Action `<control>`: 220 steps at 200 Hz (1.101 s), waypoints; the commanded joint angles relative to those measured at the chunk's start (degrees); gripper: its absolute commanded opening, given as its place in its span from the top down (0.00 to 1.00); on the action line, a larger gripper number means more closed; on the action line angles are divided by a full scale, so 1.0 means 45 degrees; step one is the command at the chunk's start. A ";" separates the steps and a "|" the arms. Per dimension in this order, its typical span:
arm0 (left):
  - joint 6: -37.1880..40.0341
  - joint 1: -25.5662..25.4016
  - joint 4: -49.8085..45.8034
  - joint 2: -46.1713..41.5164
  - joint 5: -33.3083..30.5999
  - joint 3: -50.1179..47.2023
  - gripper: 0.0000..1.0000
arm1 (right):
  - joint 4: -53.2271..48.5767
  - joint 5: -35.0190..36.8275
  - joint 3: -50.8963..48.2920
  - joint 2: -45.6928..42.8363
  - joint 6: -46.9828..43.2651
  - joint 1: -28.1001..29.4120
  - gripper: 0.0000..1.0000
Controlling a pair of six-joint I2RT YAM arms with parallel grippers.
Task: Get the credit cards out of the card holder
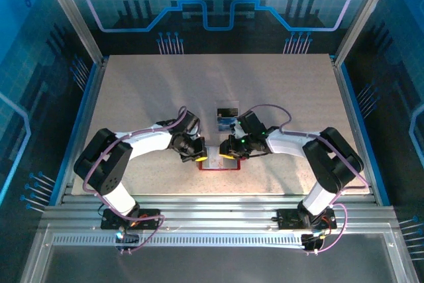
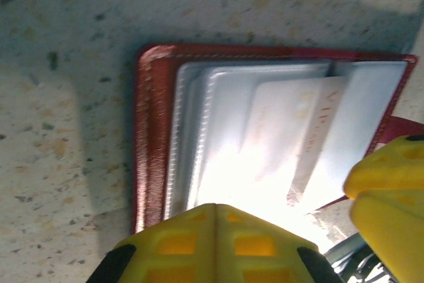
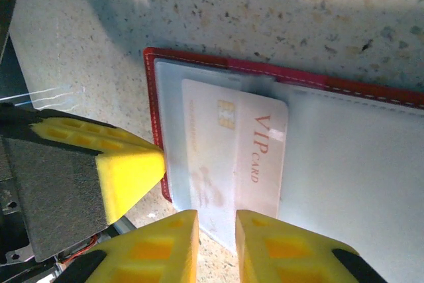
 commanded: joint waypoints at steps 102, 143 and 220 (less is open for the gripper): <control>0.0840 -0.0636 -0.1427 0.1094 -0.0670 0.1229 1.00 | 0.1247 -0.0776 -0.0798 0.0362 0.0275 -0.0528 0.76; 0.0859 -0.0638 -0.1408 0.1210 -0.0716 0.1116 1.00 | 0.1359 -0.0897 -0.0799 0.0621 0.0203 -0.0616 0.76; 0.0823 -0.0641 -0.1369 0.1305 -0.0711 0.0936 1.00 | 0.1357 -0.1135 -0.0806 0.1281 -0.0009 -0.0675 0.75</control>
